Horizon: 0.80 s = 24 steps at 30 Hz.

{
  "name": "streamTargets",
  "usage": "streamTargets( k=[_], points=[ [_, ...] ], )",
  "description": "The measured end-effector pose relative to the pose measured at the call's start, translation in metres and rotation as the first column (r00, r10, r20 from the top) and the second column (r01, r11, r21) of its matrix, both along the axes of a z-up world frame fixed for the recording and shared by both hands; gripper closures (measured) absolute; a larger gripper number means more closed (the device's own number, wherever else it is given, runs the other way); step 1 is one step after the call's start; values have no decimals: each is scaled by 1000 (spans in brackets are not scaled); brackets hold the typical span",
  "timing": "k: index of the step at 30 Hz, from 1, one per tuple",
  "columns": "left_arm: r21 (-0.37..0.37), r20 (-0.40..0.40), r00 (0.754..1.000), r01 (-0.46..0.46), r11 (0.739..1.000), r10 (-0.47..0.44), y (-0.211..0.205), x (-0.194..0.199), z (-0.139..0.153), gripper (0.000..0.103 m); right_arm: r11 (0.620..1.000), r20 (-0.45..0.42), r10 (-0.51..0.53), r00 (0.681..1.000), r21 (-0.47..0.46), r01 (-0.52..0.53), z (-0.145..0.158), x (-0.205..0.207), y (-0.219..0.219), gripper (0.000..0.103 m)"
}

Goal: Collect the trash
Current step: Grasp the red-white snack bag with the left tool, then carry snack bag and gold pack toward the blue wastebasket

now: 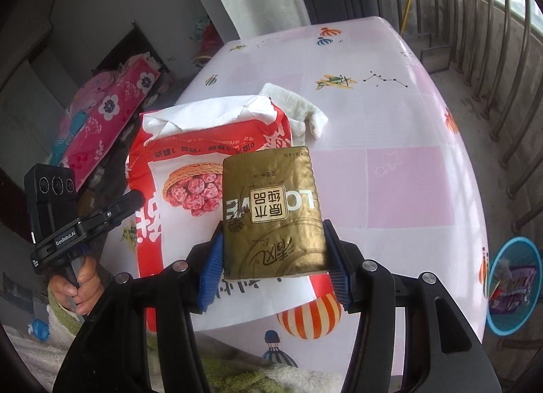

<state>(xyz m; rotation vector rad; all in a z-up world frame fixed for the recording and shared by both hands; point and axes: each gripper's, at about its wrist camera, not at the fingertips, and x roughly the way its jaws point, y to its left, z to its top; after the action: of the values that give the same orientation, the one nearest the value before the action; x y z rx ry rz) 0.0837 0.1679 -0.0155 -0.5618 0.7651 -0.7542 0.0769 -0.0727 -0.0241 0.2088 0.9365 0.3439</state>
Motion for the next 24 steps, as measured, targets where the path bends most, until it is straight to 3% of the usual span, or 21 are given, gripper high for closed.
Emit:
streamTargets(
  k=[8, 15, 24],
  points=[
    [-46, 85, 996, 11, 999, -7, 1, -11, 42, 102, 997, 98, -66, 993, 47, 61, 38, -17, -18, 52],
    [-19, 104, 994, 29, 999, -27, -14, -3, 69, 102, 985, 154, -162, 975, 91, 149, 55, -29, -46, 52],
    [49, 135, 983, 115, 992, -121, -72, 26, 98, 102, 921, 171, -370, 913, 198, 336, 49, -34, -115, 52]
  ],
)
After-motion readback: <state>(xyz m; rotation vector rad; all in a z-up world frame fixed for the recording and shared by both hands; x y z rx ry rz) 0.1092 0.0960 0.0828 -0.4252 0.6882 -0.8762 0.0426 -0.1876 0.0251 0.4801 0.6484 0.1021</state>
